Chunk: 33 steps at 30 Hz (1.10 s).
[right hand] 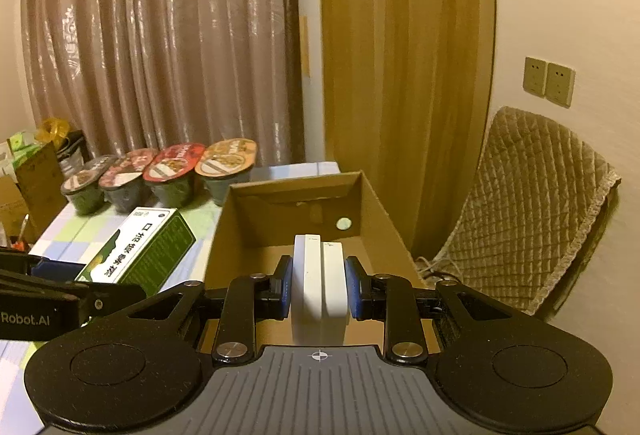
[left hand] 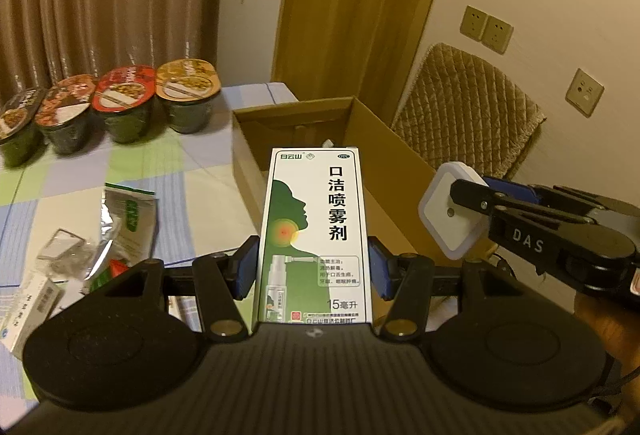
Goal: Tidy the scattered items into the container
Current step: 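Carry the spray box and plug adapter with both tools over the cardboard box, then open the left tool dropping the spray box while the right tool releases the plug adapter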
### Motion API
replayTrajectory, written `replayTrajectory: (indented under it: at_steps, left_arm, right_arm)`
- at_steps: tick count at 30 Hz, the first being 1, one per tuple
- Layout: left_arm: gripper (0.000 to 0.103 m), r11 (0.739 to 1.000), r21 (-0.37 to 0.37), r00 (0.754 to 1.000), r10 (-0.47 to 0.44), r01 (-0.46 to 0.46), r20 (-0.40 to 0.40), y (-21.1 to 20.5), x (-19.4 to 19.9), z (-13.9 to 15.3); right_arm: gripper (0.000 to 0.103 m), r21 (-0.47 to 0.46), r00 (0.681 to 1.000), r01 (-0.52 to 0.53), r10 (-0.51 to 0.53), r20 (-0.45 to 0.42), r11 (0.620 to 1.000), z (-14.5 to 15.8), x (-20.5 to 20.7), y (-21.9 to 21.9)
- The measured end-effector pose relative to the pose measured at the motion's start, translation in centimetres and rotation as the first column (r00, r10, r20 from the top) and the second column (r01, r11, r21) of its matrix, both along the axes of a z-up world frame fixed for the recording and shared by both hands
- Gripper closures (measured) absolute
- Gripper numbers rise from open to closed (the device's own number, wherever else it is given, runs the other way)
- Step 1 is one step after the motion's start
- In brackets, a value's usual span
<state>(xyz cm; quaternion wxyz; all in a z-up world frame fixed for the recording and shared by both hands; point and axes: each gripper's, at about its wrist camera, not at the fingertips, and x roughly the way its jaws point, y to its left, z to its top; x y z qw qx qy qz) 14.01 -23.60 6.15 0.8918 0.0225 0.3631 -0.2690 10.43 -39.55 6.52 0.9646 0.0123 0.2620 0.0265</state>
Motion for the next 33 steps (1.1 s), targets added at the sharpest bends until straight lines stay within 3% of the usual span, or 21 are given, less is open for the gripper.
replayTrajectory:
  at_steps: [33]
  left_arm:
    - [0.053, 0.999, -0.002, 0.993, -0.049, 0.049, -0.107, -5.7, 2.9, -4.7]
  right_arm:
    - [0.073, 0.021, 0.996, 0.031, -0.029, -0.087, 0.999, -3.9, 3.1, -4.2]
